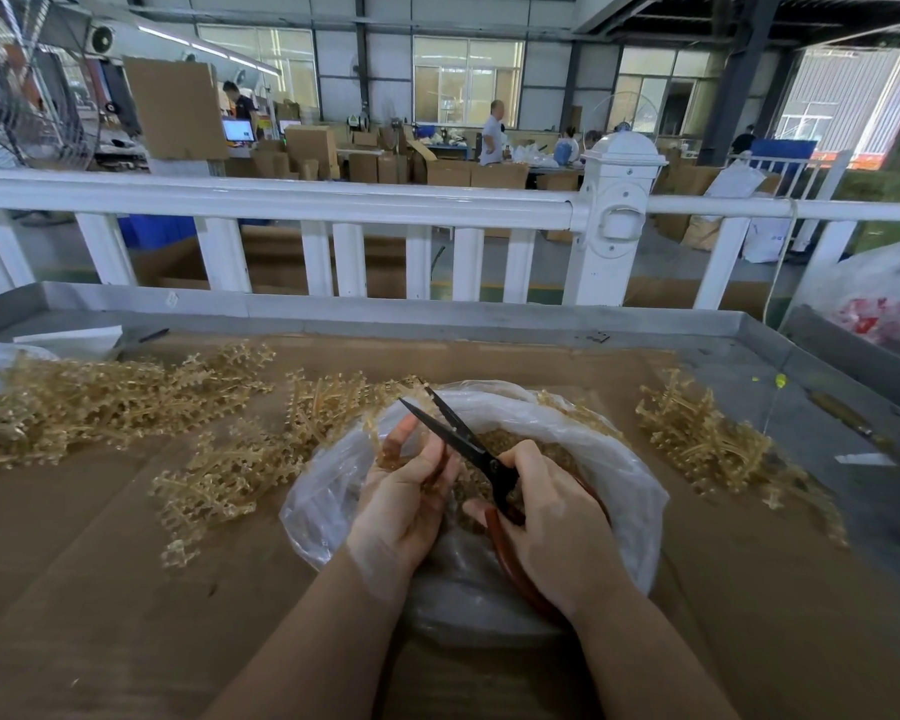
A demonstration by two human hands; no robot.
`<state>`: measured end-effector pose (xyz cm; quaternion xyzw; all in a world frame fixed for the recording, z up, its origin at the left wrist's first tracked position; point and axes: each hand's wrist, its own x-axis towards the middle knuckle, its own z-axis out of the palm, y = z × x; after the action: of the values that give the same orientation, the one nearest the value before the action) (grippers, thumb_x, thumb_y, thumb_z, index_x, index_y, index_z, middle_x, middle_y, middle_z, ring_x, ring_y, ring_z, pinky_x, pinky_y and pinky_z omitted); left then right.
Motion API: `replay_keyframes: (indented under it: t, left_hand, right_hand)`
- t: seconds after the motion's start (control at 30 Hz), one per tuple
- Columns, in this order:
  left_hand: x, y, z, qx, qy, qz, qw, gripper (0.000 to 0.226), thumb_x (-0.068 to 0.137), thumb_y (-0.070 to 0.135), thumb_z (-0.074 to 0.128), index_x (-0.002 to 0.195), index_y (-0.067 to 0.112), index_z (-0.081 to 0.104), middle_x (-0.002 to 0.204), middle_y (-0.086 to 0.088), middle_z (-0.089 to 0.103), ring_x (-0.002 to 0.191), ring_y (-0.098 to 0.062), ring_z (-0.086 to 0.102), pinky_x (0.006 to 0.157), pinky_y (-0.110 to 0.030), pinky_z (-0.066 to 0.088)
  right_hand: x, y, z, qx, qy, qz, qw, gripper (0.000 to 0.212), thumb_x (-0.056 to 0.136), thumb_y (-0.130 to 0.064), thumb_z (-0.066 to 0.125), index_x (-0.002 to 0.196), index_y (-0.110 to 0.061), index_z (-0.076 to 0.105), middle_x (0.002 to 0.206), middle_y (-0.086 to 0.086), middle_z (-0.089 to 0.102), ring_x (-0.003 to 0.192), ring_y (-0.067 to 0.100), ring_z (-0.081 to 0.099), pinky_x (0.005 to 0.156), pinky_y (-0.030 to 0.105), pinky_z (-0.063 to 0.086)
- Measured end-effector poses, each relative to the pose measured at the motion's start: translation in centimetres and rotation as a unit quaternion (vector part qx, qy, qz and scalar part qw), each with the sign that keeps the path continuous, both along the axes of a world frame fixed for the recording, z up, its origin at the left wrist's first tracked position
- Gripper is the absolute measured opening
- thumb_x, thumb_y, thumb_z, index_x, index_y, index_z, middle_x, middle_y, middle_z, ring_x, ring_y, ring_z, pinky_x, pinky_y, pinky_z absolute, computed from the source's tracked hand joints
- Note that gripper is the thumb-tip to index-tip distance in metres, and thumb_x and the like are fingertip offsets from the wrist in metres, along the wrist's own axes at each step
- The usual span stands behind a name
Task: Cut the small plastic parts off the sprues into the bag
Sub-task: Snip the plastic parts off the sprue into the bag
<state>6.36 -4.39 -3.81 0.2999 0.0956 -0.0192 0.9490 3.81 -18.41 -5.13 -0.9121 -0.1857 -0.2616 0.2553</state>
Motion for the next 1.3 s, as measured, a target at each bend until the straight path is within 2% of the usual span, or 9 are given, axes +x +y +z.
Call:
replay_keyframes:
  t: [0.1,0.27,0.4,0.6,0.7,1.03,1.17,1.3]
  left_hand:
    - [0.04,-0.03,-0.03,-0.003,0.002,0.001,1.0,0.031,0.091,-0.009,0.047,0.105,0.016,0.059,0.071,-0.005,0.073,0.059,-0.011,0.069,0.052,-0.018,0.054]
    - [0.16,0.06,-0.24,-0.006,-0.008,-0.002,1.0,0.03,0.091,-0.009,0.047,0.102,0.017,0.06,0.074,-0.005,0.073,0.06,-0.011,0.068,0.052,-0.018,0.055]
    - [0.24,-0.04,-0.4,0.007,-0.018,0.004,1.0,0.033,0.09,-0.008,0.049,0.087,0.024,0.057,0.077,-0.004,0.07,0.062,-0.011,0.065,0.052,-0.019,0.054]
    - [0.22,-0.46,-0.38,0.076,-0.007,0.024,0.997,0.02,0.089,-0.009,0.052,0.091,0.01,0.058,0.067,-0.004,0.07,0.056,-0.011,0.067,0.051,-0.021,0.055]
    - [0.25,-0.51,-0.23,0.082,0.0,0.023,0.996,0.015,0.089,-0.009,0.053,0.093,0.005,0.057,0.064,-0.003,0.07,0.055,-0.01,0.067,0.05,-0.02,0.054]
    - [-0.01,-0.29,0.06,0.047,0.009,0.02,0.999,0.022,0.091,-0.009,0.049,0.081,0.008,0.058,0.063,-0.002,0.07,0.056,-0.009,0.067,0.052,-0.018,0.054]
    - [-0.07,-0.4,0.15,0.047,0.012,0.026,0.998,0.021,0.091,-0.01,0.049,0.082,0.008,0.058,0.063,-0.002,0.07,0.055,-0.009,0.068,0.051,-0.017,0.054]
    - [-0.05,-0.5,0.17,0.044,0.014,0.033,0.998,0.022,0.091,-0.01,0.048,0.082,0.008,0.057,0.063,-0.002,0.07,0.055,-0.009,0.068,0.051,-0.017,0.054]
  right_hand:
    - [0.05,-0.02,-0.03,-0.001,-0.006,-0.003,1.0,0.034,0.083,-0.043,0.068,0.103,-0.018,0.054,0.092,-0.005,0.064,0.084,0.009,0.061,0.073,0.023,0.053]
    - [0.12,-0.12,-0.05,-0.015,-0.003,0.002,1.0,0.036,0.085,-0.041,0.065,0.109,-0.016,0.054,0.095,-0.001,0.067,0.085,0.012,0.064,0.073,0.027,0.055]
    - [0.19,-0.09,-0.09,-0.022,-0.005,-0.004,1.0,0.038,0.084,-0.043,0.066,0.108,-0.016,0.054,0.091,-0.002,0.067,0.08,0.011,0.064,0.069,0.028,0.056]
    - [0.13,-0.35,-0.16,-0.023,-0.017,-0.028,0.999,0.038,0.08,-0.046,0.069,0.103,-0.019,0.057,0.085,-0.006,0.067,0.072,0.008,0.063,0.062,0.022,0.054]
    - [0.11,-0.46,-0.19,-0.025,-0.016,-0.04,0.999,0.037,0.079,-0.049,0.069,0.101,-0.023,0.056,0.084,-0.009,0.065,0.073,0.006,0.061,0.062,0.019,0.051]
    - [-0.02,-0.47,0.02,-0.019,-0.01,-0.018,1.0,0.036,0.079,-0.05,0.066,0.099,-0.022,0.056,0.084,-0.009,0.065,0.073,0.007,0.06,0.063,0.013,0.042]
    - [0.01,-0.4,-0.06,-0.015,0.002,-0.015,1.0,0.038,0.08,-0.051,0.065,0.1,-0.02,0.055,0.087,-0.008,0.066,0.076,0.007,0.061,0.064,0.015,0.046]
    - [-0.06,-0.37,-0.08,-0.015,0.01,-0.018,1.0,0.039,0.08,-0.053,0.065,0.099,-0.021,0.055,0.086,-0.01,0.066,0.075,0.005,0.06,0.064,0.008,0.038]
